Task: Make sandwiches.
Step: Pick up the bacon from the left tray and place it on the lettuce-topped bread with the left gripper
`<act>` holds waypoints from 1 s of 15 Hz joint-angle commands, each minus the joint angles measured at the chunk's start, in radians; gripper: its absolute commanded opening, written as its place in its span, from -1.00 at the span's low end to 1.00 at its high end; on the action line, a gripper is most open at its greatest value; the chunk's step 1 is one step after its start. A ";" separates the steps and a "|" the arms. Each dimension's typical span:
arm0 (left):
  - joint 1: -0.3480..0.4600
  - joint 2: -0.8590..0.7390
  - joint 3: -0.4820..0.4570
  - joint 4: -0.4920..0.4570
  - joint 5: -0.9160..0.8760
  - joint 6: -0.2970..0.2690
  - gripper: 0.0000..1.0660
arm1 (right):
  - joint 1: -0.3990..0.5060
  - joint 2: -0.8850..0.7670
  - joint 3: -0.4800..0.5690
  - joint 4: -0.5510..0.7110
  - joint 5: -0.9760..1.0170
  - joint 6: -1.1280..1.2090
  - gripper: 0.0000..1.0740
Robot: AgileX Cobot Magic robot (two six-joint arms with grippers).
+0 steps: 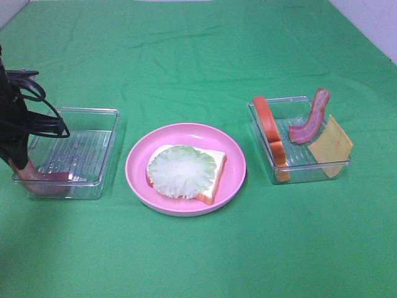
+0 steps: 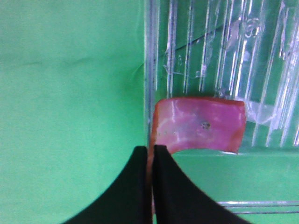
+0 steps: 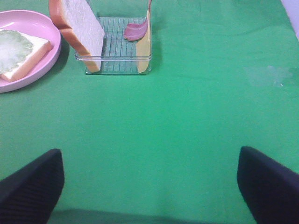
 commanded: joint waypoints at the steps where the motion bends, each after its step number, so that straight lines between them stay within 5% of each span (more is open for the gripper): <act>1: 0.001 0.004 -0.004 -0.005 0.001 -0.005 -0.87 | -0.007 -0.032 0.003 -0.002 -0.010 -0.002 0.80; 15: 0.001 -0.038 -0.006 -0.017 -0.024 -0.005 -1.00 | -0.007 -0.032 0.003 -0.002 -0.010 -0.002 0.80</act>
